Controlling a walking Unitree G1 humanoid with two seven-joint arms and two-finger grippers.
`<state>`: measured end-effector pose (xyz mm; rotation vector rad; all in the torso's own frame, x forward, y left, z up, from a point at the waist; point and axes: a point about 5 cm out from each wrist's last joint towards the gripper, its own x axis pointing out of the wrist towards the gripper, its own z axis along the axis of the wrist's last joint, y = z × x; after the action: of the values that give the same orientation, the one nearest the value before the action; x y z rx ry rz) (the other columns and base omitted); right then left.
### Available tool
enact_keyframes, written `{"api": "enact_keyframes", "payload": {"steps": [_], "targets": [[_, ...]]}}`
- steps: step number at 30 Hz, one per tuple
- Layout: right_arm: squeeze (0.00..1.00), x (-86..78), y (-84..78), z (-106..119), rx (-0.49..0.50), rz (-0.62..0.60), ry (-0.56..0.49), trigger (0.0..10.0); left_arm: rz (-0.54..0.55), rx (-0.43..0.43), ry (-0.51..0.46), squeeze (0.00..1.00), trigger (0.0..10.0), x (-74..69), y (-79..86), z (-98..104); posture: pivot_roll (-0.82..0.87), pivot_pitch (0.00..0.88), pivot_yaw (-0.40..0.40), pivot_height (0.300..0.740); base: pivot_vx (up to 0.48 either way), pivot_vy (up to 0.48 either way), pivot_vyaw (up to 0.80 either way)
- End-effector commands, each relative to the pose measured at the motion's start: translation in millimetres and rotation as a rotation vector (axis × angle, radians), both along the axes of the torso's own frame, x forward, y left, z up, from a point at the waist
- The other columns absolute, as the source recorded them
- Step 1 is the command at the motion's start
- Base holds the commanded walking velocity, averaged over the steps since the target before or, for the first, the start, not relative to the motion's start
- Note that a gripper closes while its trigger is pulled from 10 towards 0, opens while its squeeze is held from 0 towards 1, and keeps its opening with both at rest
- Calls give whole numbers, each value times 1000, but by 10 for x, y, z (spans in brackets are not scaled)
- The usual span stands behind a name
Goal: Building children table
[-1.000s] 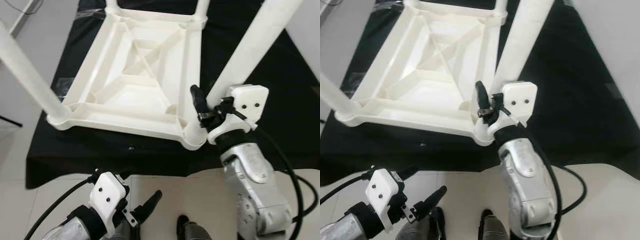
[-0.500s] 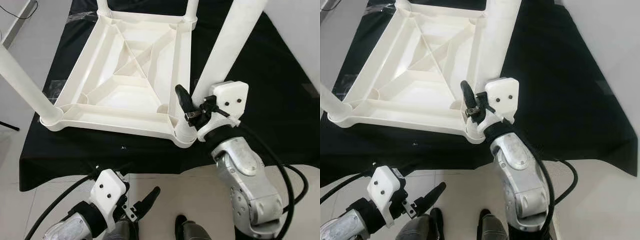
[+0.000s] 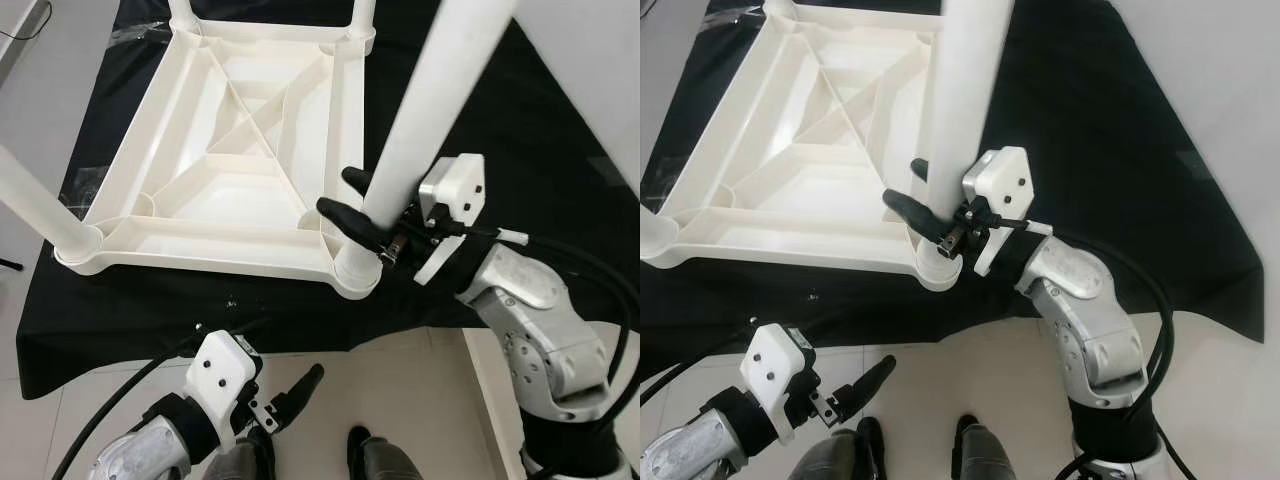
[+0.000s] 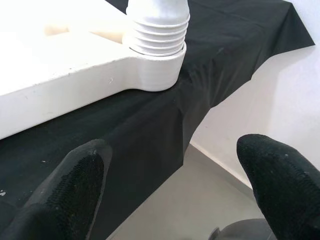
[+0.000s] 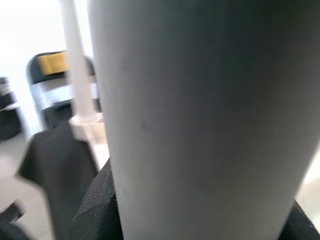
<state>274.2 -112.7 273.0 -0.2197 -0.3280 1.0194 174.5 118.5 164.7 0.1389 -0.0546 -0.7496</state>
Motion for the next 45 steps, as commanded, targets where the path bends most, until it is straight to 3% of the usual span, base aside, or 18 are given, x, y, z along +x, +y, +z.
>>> {"api": "enact_keyframes", "payload": {"steps": [1,8,10,16,19,20,22,23,25,29,30,31,34,37,39,41,44,45], "targets": [[0,41,-1,-216,-61,57,97,10000,5,6,14,0,10000,-30,-7,-54,-42,291,-31,740,0,0,0],[0,92,27,-241,-78,56,105,10000,9,6,11,0,10000,-34,-1,-53,-40,297,-34,740,0,0,0],[0,118,76,-351,-56,-65,166,10000,13,6,11,0,10000,-39,5,-53,-43,300,-33,740,0,0,0],[0,111,130,-447,-44,-147,239,10000,15,5,10,0,10000,-37,1,-51,-47,305,-32,740,0,0,0],[0,174,115,-481,31,-333,286,10000,13,3,11,0,10000,-35,-8,-51,-51,304,-36,740,0,0,0],[0,174,115,-481,31,-333,286,10000,13,3,11,0,10000,-35,-8,-51,-51,304,-36,740,0,0,0],[0,197,32,-505,73,-508,283,10000,16,2,10,0,10000,-34,-6,-51,-50,302,-36,740,0,0,0],[0,197,32,-505,73,-508,283,10000,16,2,10,0,10000,-34,-6,-51,-50,302,-36,740,0,0,0],[0,133,-42,-589,122,-695,300,10000,23,0,4,0,10000,-29,7,-40,-50,302,-36,740,0,0,0],[0,-19,21,-719,149,-762,337,10000,94,14,-34,0,10000,52,97,10,-50,295,-32,740,0,0,0],[0,-72,76,-751,150,-765,342,10000,171,53,-77,0,10000,156,218,52,-46,291,-30,740,0,0,0],[0,-72,76,-751,150,-765,342,10000,171,53,-77,0,10000,156,218,52,-46,291,-30,740,0,0,0],[0,-81,167,-765,141,-755,338,10000,359,77,-204,0,10000,475,612,339,-36,278,-27,740,0,0,0],[0,-61,178,-759,139,-760,337,10000,382,72,-247,0,10000,555,695,467,-32,270,-27,740,0,0,0],[0,-11,204,-741,136,-775,328,10000,390,43,-354,0,10000,736,804,837,-28,256,-26,740,0,0,0],[0,49,221,-704,143,-778,309,10000,267,-51,-436,0,10000,884,750,1295,-23,240,-22,740,0,0,0],[0,70,228,-693,148,-779,303,10000,200,-87,-452,0,10000,913,703,1441,-22,237,-22,740,0,0,0],[0,124,248,-667,157,-784,289,10000,-74,-164,-446,0,10000,916,481,1737,-9,218,-19,740,0,0,0]]}}
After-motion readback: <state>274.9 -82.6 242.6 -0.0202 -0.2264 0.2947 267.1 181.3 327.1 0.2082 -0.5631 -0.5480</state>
